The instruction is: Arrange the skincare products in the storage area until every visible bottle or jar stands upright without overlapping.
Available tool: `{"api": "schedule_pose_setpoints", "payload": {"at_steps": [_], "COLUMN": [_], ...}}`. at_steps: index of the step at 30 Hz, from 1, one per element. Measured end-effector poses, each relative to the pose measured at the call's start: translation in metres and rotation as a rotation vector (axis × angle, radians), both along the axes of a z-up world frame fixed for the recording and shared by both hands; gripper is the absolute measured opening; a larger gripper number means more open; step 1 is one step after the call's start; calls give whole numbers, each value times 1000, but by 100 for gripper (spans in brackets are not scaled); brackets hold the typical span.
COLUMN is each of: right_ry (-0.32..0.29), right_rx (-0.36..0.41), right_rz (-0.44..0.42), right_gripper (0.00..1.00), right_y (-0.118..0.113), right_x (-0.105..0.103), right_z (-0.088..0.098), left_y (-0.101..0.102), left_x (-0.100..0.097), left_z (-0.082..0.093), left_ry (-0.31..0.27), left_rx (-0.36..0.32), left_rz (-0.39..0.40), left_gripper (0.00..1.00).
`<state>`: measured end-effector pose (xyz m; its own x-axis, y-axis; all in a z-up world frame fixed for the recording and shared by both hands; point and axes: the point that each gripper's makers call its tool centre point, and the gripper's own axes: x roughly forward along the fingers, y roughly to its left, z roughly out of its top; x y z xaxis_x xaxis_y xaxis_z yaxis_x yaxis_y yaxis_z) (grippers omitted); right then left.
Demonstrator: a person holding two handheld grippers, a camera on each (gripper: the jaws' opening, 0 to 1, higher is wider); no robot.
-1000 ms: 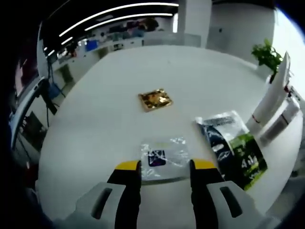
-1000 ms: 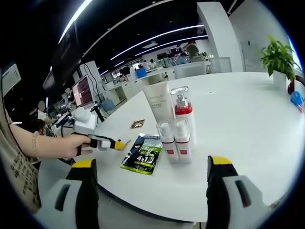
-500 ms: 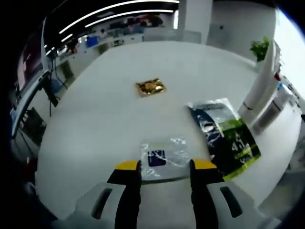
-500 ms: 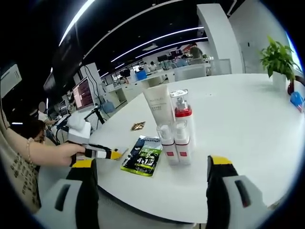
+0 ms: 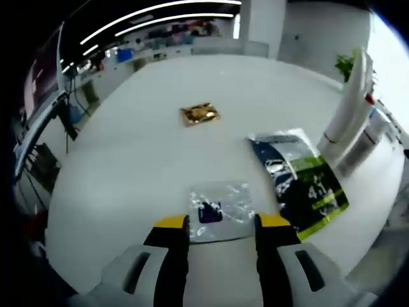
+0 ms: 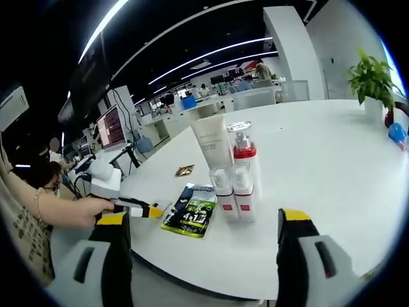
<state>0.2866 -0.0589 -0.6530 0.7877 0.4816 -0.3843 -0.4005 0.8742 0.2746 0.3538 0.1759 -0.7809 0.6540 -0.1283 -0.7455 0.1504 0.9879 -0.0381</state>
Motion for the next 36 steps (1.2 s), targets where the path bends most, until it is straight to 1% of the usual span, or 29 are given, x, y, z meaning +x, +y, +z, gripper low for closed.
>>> {"api": "schedule_pose_setpoints", "payload": {"at_steps": [8, 12, 21, 24, 30, 33, 36], "right_ry": [0, 0, -6, -7, -10, -13, -15], "right_rx": [-3, -4, -3, -6, -6, -8, -6], "right_rz": [2, 3, 2, 5, 11, 12, 10], "right_gripper": [96, 96, 96, 96, 96, 96, 96], "right_y": [1, 1, 1, 1, 2, 2, 2], "right_x": [0, 0, 0, 0, -1, -1, -1], "right_z": [0, 0, 1, 1, 1, 1, 2], "left_y": [0, -1, -3, -2, 7, 10, 14], "left_x": [0, 0, -3, -3, 0, -1, -5], "left_z": [0, 1, 3, 8, 24, 30, 38], "left_ry": [2, 0, 11, 2, -28, -38, -55], "left_rx": [-1, -15, -29, -29, -35, -41, -41], "left_rz": [-4, 0, -11, -20, -37, -44, -62], "left_gripper": [38, 43, 47, 48, 54, 58, 59]}}
